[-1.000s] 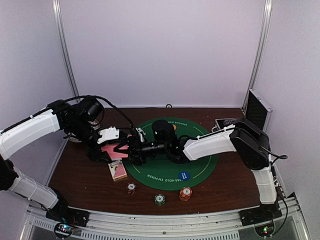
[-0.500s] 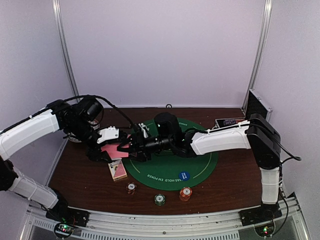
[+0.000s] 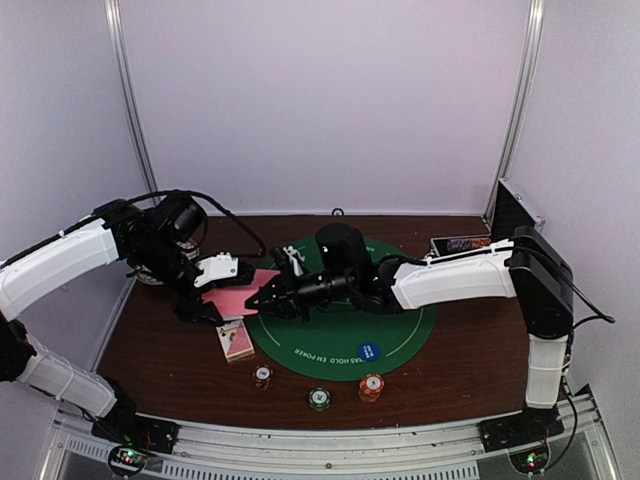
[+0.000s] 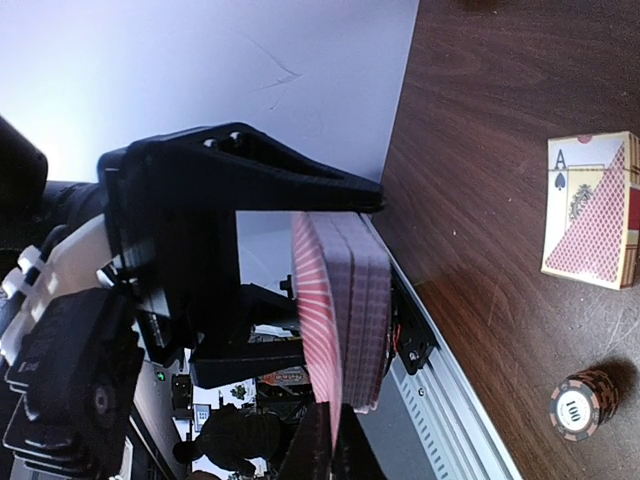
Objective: Distribute texas hold em gaming equipment
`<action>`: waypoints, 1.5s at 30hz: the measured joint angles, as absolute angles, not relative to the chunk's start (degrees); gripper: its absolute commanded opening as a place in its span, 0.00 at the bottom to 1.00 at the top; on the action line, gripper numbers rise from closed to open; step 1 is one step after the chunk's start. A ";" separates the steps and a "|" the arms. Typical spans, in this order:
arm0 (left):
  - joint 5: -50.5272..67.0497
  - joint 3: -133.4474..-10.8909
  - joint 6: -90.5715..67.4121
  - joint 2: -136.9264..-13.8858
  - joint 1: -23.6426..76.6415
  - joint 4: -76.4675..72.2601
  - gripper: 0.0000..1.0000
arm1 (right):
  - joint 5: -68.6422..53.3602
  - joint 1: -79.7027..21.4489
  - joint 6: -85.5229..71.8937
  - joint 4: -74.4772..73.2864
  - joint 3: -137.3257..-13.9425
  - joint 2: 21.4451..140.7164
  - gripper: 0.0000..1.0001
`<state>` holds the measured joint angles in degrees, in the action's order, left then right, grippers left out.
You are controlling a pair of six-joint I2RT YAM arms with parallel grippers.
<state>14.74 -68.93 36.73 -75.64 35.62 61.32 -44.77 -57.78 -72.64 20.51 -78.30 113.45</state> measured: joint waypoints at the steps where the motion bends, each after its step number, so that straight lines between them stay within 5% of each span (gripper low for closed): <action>1: 14.74 -68.93 36.71 -75.64 35.62 61.30 0.00 | -44.75 -57.76 -72.99 20.82 -78.17 113.14 0.01; 11: 14.59 -68.93 36.73 -75.61 35.62 59.72 0.00 | -46.28 -54.50 -71.83 17.96 -76.05 109.10 0.00; 23: 14.33 -68.93 36.73 -75.61 35.62 60.03 0.00 | -48.80 -35.20 -60.42 3.27 -79.22 107.63 0.00; 32: 14.35 -68.93 36.73 -75.61 35.62 60.07 0.00 | -47.66 -24.38 -50.28 -10.72 -97.23 123.20 0.00; 45: 14.35 -68.93 36.71 -75.64 35.62 60.05 0.00 | -44.88 -22.85 -47.92 -20.23 -117.16 141.99 0.04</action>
